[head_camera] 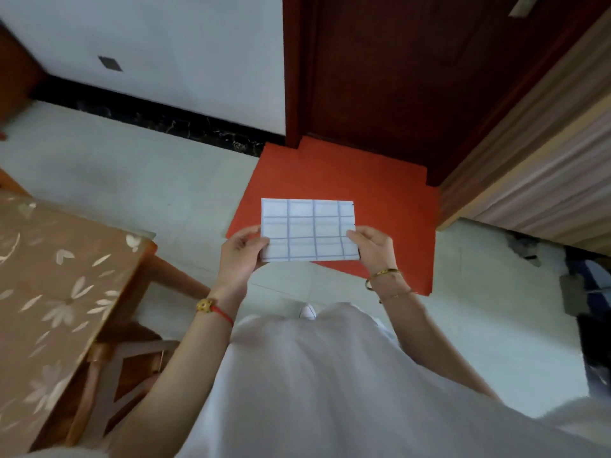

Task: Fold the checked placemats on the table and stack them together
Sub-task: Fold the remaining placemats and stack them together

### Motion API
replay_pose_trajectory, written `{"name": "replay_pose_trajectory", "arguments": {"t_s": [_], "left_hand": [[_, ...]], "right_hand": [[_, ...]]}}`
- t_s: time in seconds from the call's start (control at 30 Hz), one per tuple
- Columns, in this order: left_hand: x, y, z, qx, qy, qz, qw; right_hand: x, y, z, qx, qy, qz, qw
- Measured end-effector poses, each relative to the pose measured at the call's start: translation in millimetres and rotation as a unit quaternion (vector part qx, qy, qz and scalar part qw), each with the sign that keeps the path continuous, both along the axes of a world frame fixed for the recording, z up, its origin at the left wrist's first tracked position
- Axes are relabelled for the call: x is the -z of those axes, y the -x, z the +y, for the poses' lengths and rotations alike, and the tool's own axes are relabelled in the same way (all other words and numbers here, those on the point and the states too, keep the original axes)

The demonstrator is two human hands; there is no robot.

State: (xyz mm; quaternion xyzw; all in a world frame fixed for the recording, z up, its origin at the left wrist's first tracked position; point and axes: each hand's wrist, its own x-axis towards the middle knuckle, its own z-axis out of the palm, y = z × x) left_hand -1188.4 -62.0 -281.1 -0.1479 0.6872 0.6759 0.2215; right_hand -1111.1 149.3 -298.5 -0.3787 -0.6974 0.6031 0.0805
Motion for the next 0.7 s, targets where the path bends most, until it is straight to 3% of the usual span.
{"name": "replay_pose_trajectory", "arguments": {"t_s": [0.33,0.7], "left_hand": [[6.9,85.7,32.9,-0.117,0.015,-0.013,0.993],[29.6,206.4,9.3,-0.19,0.011,-0.024,0.981]], "right_hand": [[7.4,134.4,45.6,-0.105,0.023,-0.011,0.994],[23.1,289.3,25.2,-0.18,0.05,-0.015,0.982]]}}
